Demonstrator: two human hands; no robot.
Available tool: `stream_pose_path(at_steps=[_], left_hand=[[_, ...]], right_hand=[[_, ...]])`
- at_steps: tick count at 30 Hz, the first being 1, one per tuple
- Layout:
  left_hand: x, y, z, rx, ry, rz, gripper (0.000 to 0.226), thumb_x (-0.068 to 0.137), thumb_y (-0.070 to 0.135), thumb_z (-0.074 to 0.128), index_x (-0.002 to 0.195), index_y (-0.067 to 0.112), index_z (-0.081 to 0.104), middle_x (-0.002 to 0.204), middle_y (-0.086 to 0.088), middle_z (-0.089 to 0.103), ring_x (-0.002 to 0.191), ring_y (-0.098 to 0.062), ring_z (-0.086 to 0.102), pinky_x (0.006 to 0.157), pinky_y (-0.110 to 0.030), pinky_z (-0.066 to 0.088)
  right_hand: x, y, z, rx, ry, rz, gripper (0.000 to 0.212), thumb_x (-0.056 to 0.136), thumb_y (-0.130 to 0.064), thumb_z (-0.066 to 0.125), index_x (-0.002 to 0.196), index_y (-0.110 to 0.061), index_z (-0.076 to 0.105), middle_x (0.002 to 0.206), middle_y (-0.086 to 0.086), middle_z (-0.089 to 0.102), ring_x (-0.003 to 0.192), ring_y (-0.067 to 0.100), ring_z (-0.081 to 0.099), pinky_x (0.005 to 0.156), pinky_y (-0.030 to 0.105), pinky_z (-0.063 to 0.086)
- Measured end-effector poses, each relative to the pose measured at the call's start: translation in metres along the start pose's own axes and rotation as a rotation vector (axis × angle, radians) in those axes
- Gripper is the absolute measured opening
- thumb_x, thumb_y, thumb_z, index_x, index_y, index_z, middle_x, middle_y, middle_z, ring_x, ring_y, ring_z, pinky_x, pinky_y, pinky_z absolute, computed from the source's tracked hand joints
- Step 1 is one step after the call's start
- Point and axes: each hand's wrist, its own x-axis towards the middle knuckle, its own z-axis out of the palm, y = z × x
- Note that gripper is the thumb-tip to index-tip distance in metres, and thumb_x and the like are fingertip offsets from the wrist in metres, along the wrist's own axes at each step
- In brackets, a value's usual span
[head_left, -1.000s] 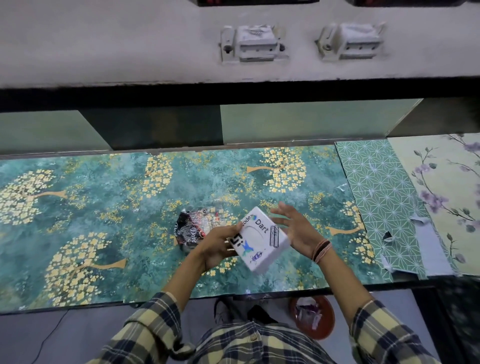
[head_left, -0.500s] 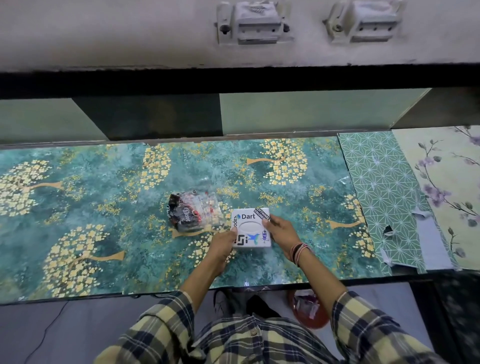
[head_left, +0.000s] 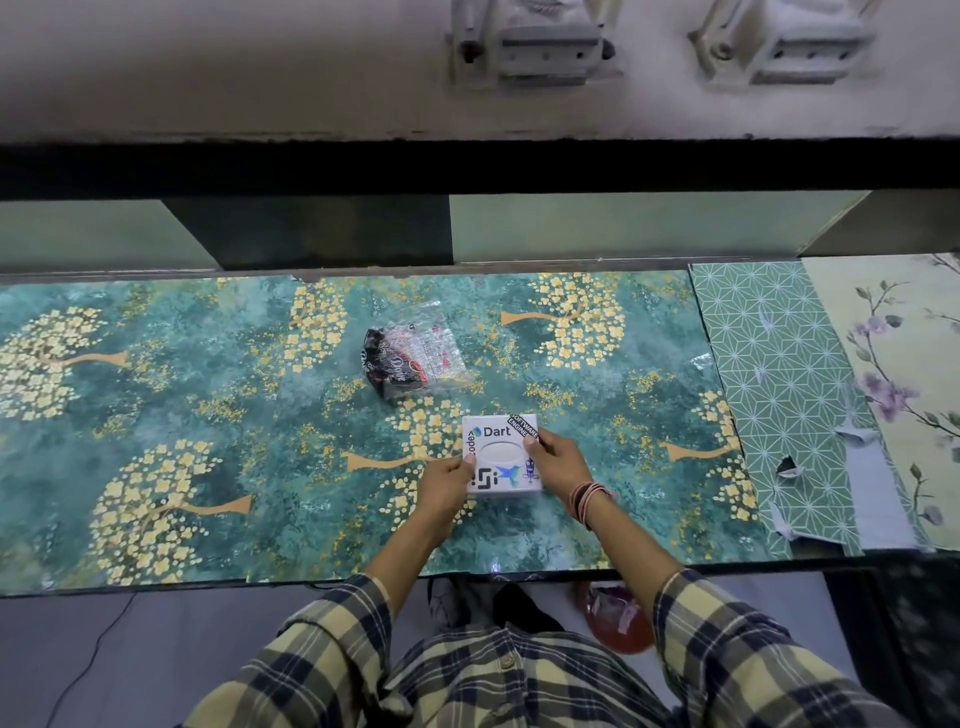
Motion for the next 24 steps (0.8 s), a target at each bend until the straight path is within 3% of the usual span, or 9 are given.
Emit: stream_pose_path(at_steps=[3, 5, 7, 9, 12, 14, 17, 21, 24], left_hand=[[0.003, 0.005, -0.003, -0.005, 0.017, -0.020, 0.033, 0.103, 0.024, 0.061, 0.090, 0.000, 0.077, 0.086, -0.010, 0.080, 0.070, -0.021, 0.072, 0.059, -0.026, 0.050], [0.011, 0.007, -0.007, -0.031, 0.086, -0.011, 0.035, 0.099, 0.032, 0.066, 0.078, 0.005, 0.072, 0.079, -0.009, 0.078, 0.069, -0.032, 0.073, 0.064, -0.027, 0.049], [0.018, 0.016, -0.013, -0.008, 0.235, 0.039, 0.032, 0.096, 0.037, 0.067, 0.083, 0.008, 0.065, 0.081, -0.011, 0.068, 0.073, -0.035, 0.064, 0.066, -0.031, 0.045], [0.021, 0.037, -0.018, 0.051, 0.386, 0.111, 0.030, 0.096, 0.036, 0.066, 0.107, 0.009, 0.059, 0.108, -0.012, 0.061, 0.093, -0.031, 0.060, 0.072, -0.035, 0.047], [0.033, 0.072, -0.023, 0.323, 0.521, 0.319, 0.044, 0.093, 0.036, 0.067, 0.125, 0.017, 0.044, 0.148, -0.019, 0.035, 0.127, -0.036, 0.046, 0.083, -0.039, 0.047], [0.049, 0.098, -0.022, 0.497, 0.516, 0.423, 0.056, 0.092, 0.039, 0.068, 0.137, 0.023, 0.038, 0.164, -0.022, 0.013, 0.142, -0.042, 0.032, 0.096, -0.049, 0.049], [0.077, 0.131, -0.014, 0.610, 0.357, 0.378, 0.073, 0.094, 0.032, 0.066, 0.155, 0.037, 0.026, 0.170, -0.023, -0.003, 0.152, -0.049, 0.015, 0.111, -0.062, 0.038], [0.100, 0.151, -0.004, 0.774, 0.124, 0.242, 0.066, 0.096, 0.012, 0.053, 0.157, 0.027, 0.035, 0.163, -0.030, 0.022, 0.148, -0.049, 0.024, 0.110, -0.054, 0.041], [0.118, 0.142, -0.001, 0.805, 0.200, 0.279, 0.050, 0.094, 0.007, 0.058, 0.144, 0.004, 0.051, 0.143, -0.025, 0.053, 0.128, -0.042, 0.054, 0.106, -0.049, 0.051]], right_hand=[[-0.015, -0.019, -0.003, -0.017, 0.006, -0.006, 0.018, 0.094, -0.047, 0.053, 0.091, -0.048, 0.071, 0.096, 0.004, 0.081, 0.090, 0.029, 0.076, 0.084, 0.055, 0.061], [-0.025, -0.033, -0.004, -0.010, 0.031, 0.005, 0.018, 0.099, -0.039, 0.054, 0.101, -0.038, 0.072, 0.099, 0.004, 0.080, 0.091, 0.029, 0.076, 0.085, 0.054, 0.061], [-0.026, -0.037, -0.004, 0.022, 0.061, 0.029, 0.030, 0.101, -0.037, 0.054, 0.120, -0.022, 0.071, 0.107, 0.007, 0.078, 0.093, 0.028, 0.076, 0.086, 0.051, 0.061], [-0.025, -0.037, -0.006, 0.045, 0.108, 0.077, 0.047, 0.100, -0.041, 0.054, 0.137, -0.013, 0.062, 0.121, 0.009, 0.073, 0.102, 0.027, 0.073, 0.092, 0.048, 0.059], [-0.025, -0.036, -0.007, 0.057, 0.140, 0.090, 0.063, 0.091, -0.055, 0.053, 0.139, -0.014, 0.060, 0.127, 0.008, 0.071, 0.109, 0.025, 0.070, 0.098, 0.049, 0.056], [-0.029, -0.040, -0.008, 0.042, 0.153, 0.090, 0.067, 0.089, -0.058, 0.053, 0.140, -0.014, 0.059, 0.130, 0.007, 0.069, 0.115, 0.025, 0.067, 0.102, 0.050, 0.053], [-0.035, -0.040, -0.011, 0.018, 0.176, 0.092, 0.051, 0.101, -0.039, 0.055, 0.142, -0.008, 0.056, 0.134, 0.011, 0.064, 0.121, 0.027, 0.062, 0.107, 0.049, 0.049], [-0.037, -0.026, -0.015, 0.051, 0.185, 0.116, 0.050, 0.099, -0.039, 0.057, 0.140, -0.010, 0.057, 0.135, 0.012, 0.063, 0.119, 0.027, 0.063, 0.103, 0.053, 0.052], [-0.037, -0.016, -0.019, 0.068, 0.189, 0.119, 0.057, 0.093, -0.047, 0.059, 0.138, -0.012, 0.060, 0.127, 0.012, 0.068, 0.113, 0.029, 0.066, 0.100, 0.054, 0.054]])
